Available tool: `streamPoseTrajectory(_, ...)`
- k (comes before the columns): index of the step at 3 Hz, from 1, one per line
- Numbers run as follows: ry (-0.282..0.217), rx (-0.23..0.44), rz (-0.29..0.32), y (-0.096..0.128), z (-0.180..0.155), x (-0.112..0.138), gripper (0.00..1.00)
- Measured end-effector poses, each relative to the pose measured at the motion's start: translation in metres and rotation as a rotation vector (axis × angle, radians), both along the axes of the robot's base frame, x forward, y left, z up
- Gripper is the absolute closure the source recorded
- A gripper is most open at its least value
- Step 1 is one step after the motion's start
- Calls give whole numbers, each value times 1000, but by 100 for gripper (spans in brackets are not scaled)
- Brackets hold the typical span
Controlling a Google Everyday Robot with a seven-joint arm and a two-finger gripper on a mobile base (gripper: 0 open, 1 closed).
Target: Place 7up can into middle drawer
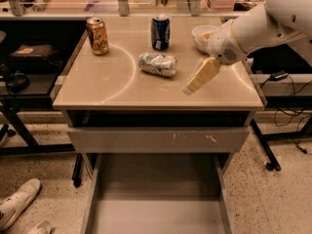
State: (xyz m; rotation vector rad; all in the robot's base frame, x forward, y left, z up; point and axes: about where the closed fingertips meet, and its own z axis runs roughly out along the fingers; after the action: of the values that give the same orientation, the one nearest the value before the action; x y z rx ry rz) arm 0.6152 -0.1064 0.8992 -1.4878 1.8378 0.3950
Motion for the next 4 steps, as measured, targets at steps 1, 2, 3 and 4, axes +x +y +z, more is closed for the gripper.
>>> streamPoseTrajectory(1, -13, 40, 22, 22, -22, 22, 0)
streamPoseTrajectory(2, -17, 79, 54, 48, -34, 45, 0)
streamPoseTrajectory(3, -28, 107, 90, 70, -37, 63, 0)
streamPoseTrajectory(4, -35, 116, 109, 81, -42, 78, 0)
